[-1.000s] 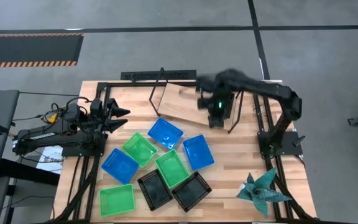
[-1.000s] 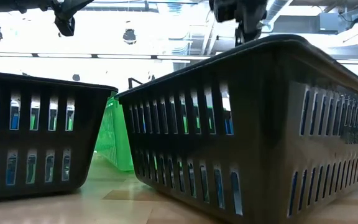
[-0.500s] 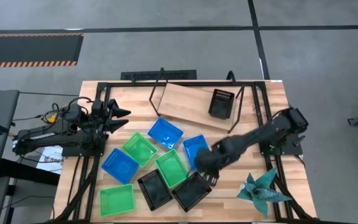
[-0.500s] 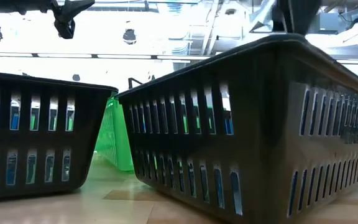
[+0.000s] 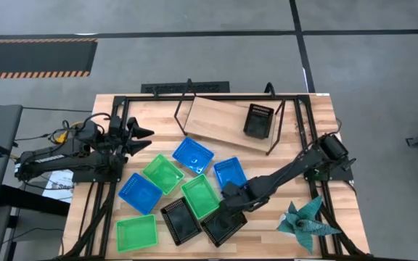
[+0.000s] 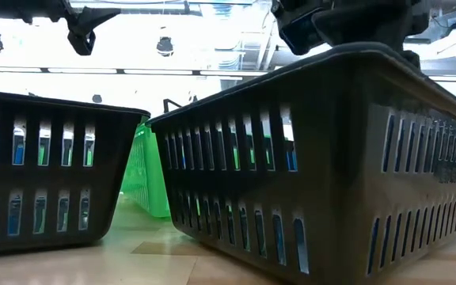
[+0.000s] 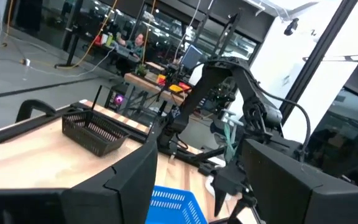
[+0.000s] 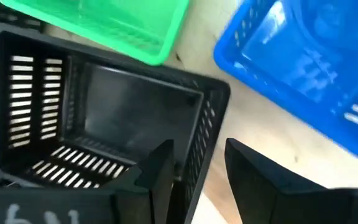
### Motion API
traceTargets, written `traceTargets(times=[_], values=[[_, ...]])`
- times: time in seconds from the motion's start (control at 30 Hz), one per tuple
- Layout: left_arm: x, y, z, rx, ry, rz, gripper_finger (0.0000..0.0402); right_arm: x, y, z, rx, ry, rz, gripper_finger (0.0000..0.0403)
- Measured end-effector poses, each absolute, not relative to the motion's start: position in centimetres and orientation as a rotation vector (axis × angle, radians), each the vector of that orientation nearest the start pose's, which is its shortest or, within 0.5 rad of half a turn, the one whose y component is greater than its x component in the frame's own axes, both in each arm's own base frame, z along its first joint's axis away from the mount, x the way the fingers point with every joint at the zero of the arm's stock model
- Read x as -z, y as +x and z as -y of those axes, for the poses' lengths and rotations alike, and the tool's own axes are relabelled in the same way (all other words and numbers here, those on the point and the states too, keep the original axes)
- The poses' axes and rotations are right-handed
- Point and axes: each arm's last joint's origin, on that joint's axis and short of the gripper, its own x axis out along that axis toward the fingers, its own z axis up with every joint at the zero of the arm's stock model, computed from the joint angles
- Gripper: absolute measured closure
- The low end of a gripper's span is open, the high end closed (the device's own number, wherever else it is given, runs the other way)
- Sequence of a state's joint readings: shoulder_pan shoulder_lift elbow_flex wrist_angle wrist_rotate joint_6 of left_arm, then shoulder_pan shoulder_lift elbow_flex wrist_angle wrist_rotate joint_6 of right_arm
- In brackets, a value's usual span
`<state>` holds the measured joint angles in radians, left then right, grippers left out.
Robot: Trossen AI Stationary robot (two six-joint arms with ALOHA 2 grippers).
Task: Stack baskets on shelf by color
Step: Stack the right black bin on top of the black bin on the shelf
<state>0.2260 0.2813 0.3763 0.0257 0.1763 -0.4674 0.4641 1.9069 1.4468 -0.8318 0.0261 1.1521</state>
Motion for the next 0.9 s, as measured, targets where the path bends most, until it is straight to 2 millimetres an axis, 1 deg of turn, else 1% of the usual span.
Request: traceTargets(times=[0.17,0.37,0.47,0.57,0.73,0.77,0.9], values=[[-27.0,9.9,-1.7,-0.022,-0.453,0.116,0.0175,-19.4,33.7,-17.5,0.438,0.671,-1.321,0.0241],[-27.0,9.9,-1.8,-0.023,-0.460,0.113,0.0175,-17.7,33.8,-18.9,0.443,0.663,-1.339,0.0240],[-27.0,9.9,-1.7,-0.022,-0.460,0.118,0.0175,-17.0,33.9,-19.3,0.444,0.657,-1.346,0.0249],[-27.0,9.9,-1.8,-0.023,-0.460,0.117,0.0175,-16.5,34.0,-19.3,0.462,0.661,-1.352,0.0282],[-27.0,9.9,-1.8,-0.023,-0.471,0.116,0.0175,-16.7,34.0,-19.2,0.459,0.665,-1.345,0.0382],[-27.0,9.9,-1.8,-0.024,-0.472,0.116,0.0175,-16.9,33.9,-19.2,0.456,0.665,-1.344,0.0389],[-27.0,9.9,-1.8,-0.025,-0.472,0.116,0.0175,-18.1,33.3,-19.4,0.437,0.668,-1.344,0.0385]])
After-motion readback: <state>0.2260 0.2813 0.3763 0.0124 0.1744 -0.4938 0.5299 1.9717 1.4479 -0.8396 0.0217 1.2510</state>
